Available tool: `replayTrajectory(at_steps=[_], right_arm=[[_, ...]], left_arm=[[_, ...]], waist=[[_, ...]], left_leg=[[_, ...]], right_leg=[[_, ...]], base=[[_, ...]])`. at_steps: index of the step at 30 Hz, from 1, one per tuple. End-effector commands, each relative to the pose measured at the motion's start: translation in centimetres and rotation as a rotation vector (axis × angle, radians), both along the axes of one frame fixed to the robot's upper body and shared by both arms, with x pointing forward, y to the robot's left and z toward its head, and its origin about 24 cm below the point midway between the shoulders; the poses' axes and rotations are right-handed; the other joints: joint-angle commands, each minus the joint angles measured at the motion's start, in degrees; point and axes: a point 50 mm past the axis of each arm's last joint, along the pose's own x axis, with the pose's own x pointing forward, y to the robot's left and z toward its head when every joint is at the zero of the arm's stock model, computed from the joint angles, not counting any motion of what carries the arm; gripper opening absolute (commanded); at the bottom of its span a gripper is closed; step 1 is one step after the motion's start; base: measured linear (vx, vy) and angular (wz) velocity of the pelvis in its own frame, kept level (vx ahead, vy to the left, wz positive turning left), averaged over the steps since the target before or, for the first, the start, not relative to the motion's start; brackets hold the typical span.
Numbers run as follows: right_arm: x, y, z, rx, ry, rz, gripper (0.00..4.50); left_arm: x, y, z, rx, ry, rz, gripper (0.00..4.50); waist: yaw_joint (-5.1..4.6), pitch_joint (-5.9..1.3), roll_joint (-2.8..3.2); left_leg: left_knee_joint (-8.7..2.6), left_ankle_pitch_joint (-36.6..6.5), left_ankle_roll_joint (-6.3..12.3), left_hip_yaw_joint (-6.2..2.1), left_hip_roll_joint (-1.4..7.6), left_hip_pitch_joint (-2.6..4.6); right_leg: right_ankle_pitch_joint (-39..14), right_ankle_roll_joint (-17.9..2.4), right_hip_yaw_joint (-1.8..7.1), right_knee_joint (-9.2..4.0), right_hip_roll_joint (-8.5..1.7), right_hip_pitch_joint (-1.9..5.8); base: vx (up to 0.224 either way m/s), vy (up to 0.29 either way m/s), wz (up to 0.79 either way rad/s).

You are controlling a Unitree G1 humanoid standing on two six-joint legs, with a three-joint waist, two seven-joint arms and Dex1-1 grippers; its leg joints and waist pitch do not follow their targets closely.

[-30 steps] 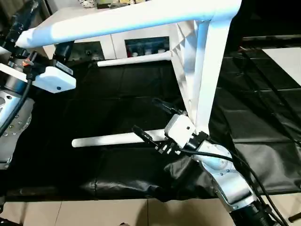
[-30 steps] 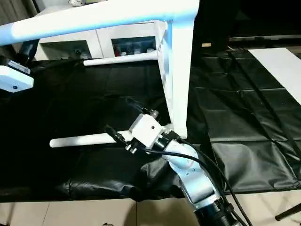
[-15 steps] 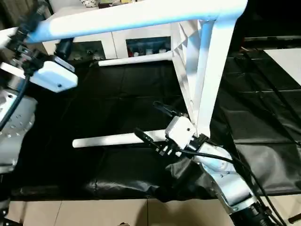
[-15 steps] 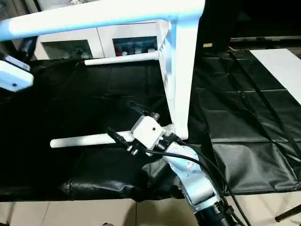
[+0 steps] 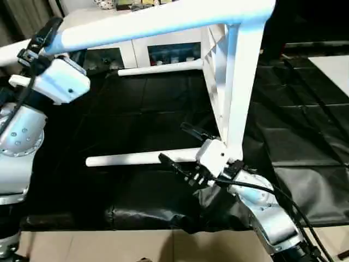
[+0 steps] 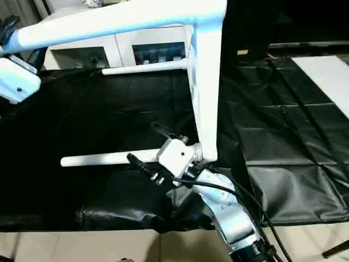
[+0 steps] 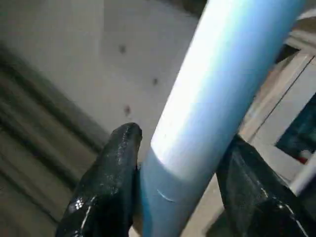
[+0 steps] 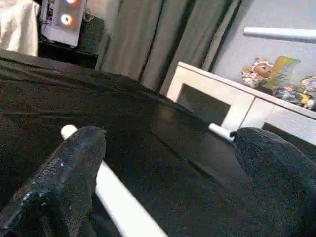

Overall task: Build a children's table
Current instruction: Flip table

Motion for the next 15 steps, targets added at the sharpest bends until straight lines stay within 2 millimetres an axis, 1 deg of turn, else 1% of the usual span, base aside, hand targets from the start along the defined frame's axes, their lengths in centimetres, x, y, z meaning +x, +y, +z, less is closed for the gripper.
replayTrajectory(at_steps=[1, 2, 3, 4, 5, 6, 7, 8, 9, 10, 11, 12, 13, 14, 15], right_arm=[[0.0, 0.1, 0.6, 0.008, -0.023, 0.006, 4.5], [0.0, 0.1, 0.6, 0.006, -0.022, 0.006, 4.5], [0.0, 0.1, 0.6, 0.006, -0.023, 0.007, 4.5], [-0.1, 0.1, 0.6, 0.004, -0.024, 0.012, 4.5], [-0.1, 0.1, 0.6, 0.004, -0.025, 0.014, 4.5], [-0.2, 0.1, 0.7, 0.004, -0.026, 0.017, 4.5], [-0.3, 0.1, 0.7, 0.003, -0.026, 0.018, 4.5], [-0.3, 0.1, 0.7, 0.001, -0.027, 0.019, 4.5], [-0.2, 0.1, 0.6, -0.005, -0.029, 0.019, 4.5], [-0.2, 0.1, 0.6, -0.006, -0.03, 0.019, 4.5], [-0.2, 0.3, 0.5, -0.007, -0.031, 0.019, 4.5], [-0.2, 0.4, 0.6, -0.006, -0.035, 0.02, 4.5], [-0.2, 0.5, 0.7, -0.003, -0.038, 0.022, 4.5], [-0.2, 0.6, 0.7, 0.008, -0.037, 0.021, 4.5], [-0.3, 0.6, 0.6, 0.02, -0.02, 0.021, 4.5]], left_arm=[[-0.1, 1.3, 1.6, -0.325, -0.059, -0.024, 2.09], [-0.1, 1.3, 1.9, -0.355, -0.061, -0.024, 2.09], [-0.1, 1.4, 2.0, -0.39, -0.056, -0.021, 2.1], [0.0, 1.7, 2.3, -0.438, -0.054, -0.015, 2.1], [0.0, 1.7, 2.4, -0.456, -0.052, -0.013, 2.1], [0.0, 1.9, 2.4, -0.494, -0.045, -0.01, 2.1], [0.0, 2.0, 2.4, -0.526, -0.046, -0.006, 2.11], [0.0, 2.1, 2.5, -0.549, -0.043, -0.004, 2.11], [0.1, 2.2, 2.4, -0.595, -0.023, 0.0, 2.11], [0.1, 2.3, 2.4, -0.613, -0.018, 0.001, 2.11], [0.1, 2.4, 2.3, -0.636, -0.013, 0.003, 2.11], [0.2, 2.5, 2.2, -0.655, 0.0, 0.017, 2.11], [0.3, 2.6, 2.1, -0.673, 0.007, 0.028, 2.11], [0.4, 2.8, 2.0, -0.693, 0.012, 0.043, 2.11], [0.6, 2.8, 1.7, -0.736, 0.031, 0.057, 2.11]], waist=[[-0.05, -3.33, -1.06], [0.15, -3.49, -1.01], [0.29, -3.61, -1.12], [0.45, -3.78, -0.89], [0.66, -4.16, -0.78], [0.72, -4.32, -0.74], [0.79, -4.52, -0.69], [0.85, -4.52, -0.66], [0.86, -4.57, -0.22], [0.99, -4.56, -0.23], [1.01, -4.47, 0.37], [0.85, -4.26, 0.12], [0.73, -3.99, 0.06], [0.47, -3.8, -0.15], [0.33, -3.73, -0.1]], left_leg=[[-4.2, -15.2, 0.72, -0.88, 1.23, 0.63], [-4.03, -13.2, 1.23, -0.84, 1.15, 0.4], [-3.92, -12.1, 1.54, -0.85, 1.13, 0.34], [-3.7, -10.1, 1.95, -0.81, 1.12, 0.26], [-3.34, -7.7, 2.45, -0.77, 1.13, 0.28], [-3.15, -6.3, 2.88, -0.79, 1.07, 0.15], [-2.89, -4.0, 3.74, -0.75, 1.0, -0.05], [-2.67, -3.7, 4.37, -0.71, 0.84, -0.24], [-2.56, -4.1, 4.81, -0.72, 0.92, -0.18], [-2.56, -4.3, 4.94, -0.77, 1.09, -0.14], [-2.56, -5.4, 5.11, -0.94, 1.12, -0.27], [-2.77, -6.6, 5.01, -0.92, 1.18, -0.39], [-3.12, -9.6, 4.31, -1.01, 1.27, -0.34], [-3.43, -11.9, 3.54, -1.03, 1.25, -0.39], [-3.59, -13.5, 2.94, -1.07, 1.29, -0.26]], right_leg=[[-13.2, -8.7, 1.91, -4.65, -2.71, 1.68], [-11.9, -8.7, 1.88, -4.48, -2.78, 1.84], [-11.0, -8.8, 1.83, -4.4, -2.74, 1.89], [-8.9, -9.1, 1.77, -4.13, -2.69, 1.88], [-5.3, -9.8, 1.67, -3.77, -2.63, 1.91], [-3.1, -10.1, 1.59, -3.54, -2.53, 1.93], [1.3, -10.8, 1.42, -3.06, -2.29, 1.9], [3.0, -11.3, 1.28, -2.98, -2.25, 1.86], [3.7, -11.7, 1.2, -2.98, -2.23, 1.73], [3.6, -11.7, 1.15, -2.99, -2.32, 1.67], [2.5, -11.7, 1.03, -3.05, -2.31, 1.6], [1.3, -11.5, 1.0, -3.28, -2.26, 1.58], [-2.1, -11.0, 0.98, -3.56, -2.34, 1.59], [-5.3, -10.4, 1.05, -3.77, -2.47, 1.74], [-8.0, -9.8, 1.13, -4.05, -2.54, 1.63]], base=[[0.0, 0.0, 0.0], [0.0, 0.0, 0.0], [0.0, 0.0, 0.0], [0.0, 0.0, 0.0], [0.0, 0.0, 0.0], [0.0, 0.0, 0.0], [0.0, 0.0, 0.0], [0.0, 0.0, 0.0], [0.0, 0.0, 0.0], [0.0, 0.0, 0.0], [0.0, 0.0, 0.0], [0.0, 0.0, 0.0], [0.0, 0.0, 0.0], [0.0, 0.0, 0.0], [0.0, 0.0, 0.0]])
